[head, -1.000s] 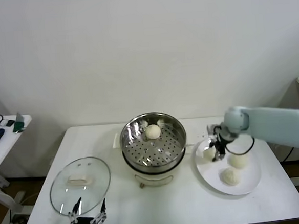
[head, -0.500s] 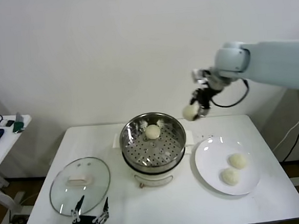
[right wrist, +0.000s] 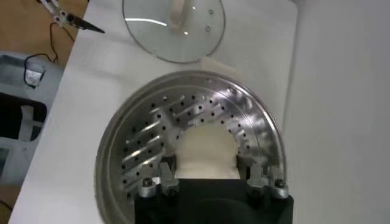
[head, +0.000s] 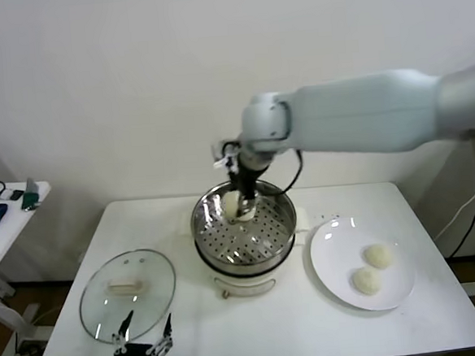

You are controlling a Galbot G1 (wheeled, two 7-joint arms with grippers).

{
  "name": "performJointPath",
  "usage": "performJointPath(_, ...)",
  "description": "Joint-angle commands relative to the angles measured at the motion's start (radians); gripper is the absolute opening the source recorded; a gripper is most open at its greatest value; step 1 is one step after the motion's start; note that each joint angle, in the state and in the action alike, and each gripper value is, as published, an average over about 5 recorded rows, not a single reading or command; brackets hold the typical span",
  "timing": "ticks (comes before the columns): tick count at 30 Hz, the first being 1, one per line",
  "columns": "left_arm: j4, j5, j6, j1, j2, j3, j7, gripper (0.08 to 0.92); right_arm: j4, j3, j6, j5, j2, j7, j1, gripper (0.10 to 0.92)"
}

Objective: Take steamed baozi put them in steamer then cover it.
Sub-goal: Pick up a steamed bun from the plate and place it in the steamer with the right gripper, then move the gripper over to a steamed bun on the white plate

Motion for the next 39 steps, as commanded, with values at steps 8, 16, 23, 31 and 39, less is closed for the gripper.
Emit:
performJointPath(8,0.005,0.001,0.001,0.002,-0.007,-0.001,0.0,0.823,-0.254,0.022,-0.011,-0.09,0.172,0.037,-0.246,0.656)
performJointPath(16,0.003,0.001,-0.002,0.005,-0.008,-0.003,-0.001,0.823,-0.261,0.011,-0.005,-0.105,0.169,0.034,-0.244,0.668)
performJointPath(23,-0.005,0.003,-0.003,0.009,-0.009,0.0,-0.002,0.823,-0.217,0.018,0.021,-0.109,0.129,0.024,-0.195,0.791)
performJointPath(31,-0.018,0.004,-0.001,0.014,-0.007,-0.003,0.0,0.823,-0.047,-0.098,0.156,-0.08,-0.105,-0.168,0.083,0.822)
performJointPath(39,-0.022,-0.004,0.008,-0.002,-0.005,-0.017,0.004,0.823,0.273,-0.419,0.205,-0.185,-0.546,-0.215,0.348,0.823)
